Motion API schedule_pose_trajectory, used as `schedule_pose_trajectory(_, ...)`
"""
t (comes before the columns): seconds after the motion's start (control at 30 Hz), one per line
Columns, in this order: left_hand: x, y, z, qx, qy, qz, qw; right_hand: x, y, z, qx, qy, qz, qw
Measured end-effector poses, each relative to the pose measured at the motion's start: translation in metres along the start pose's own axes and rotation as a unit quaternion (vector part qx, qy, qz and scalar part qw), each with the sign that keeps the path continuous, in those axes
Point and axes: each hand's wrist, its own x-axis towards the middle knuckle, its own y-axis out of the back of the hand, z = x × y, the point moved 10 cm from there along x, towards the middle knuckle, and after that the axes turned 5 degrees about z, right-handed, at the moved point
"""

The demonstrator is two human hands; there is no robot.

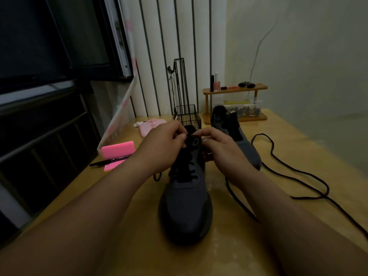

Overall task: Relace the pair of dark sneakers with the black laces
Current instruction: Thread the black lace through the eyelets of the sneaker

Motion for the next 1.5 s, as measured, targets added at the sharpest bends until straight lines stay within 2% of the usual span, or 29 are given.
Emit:
schedule_pose_trajectory(0.47,0.004,-0.002,-0.002,0.009,-0.012,-0.013,1.0,0.0,-0.002,0.009,0.052,-0.032,-0.007,0.998)
schedule_pose_trajectory(0.77,0.002,-0.004,0.015,0.122,-0.094,-0.015,0.988,0.003,-0.002,0.013,0.068,-0.013,-0.008,0.998)
schedule_pose_trajectory(1.03,0.002,-0.011,0.02,0.177,-0.112,-0.059,0.976,0.006,-0.005,0.02,0.132,-0.043,-0.028,0.99)
schedule_pose_trajectory(1.5,0.004,-0.016,0.032,0.295,-0.139,-0.1,0.94,0.006,-0.008,0.02,0.149,-0.043,-0.04,0.987)
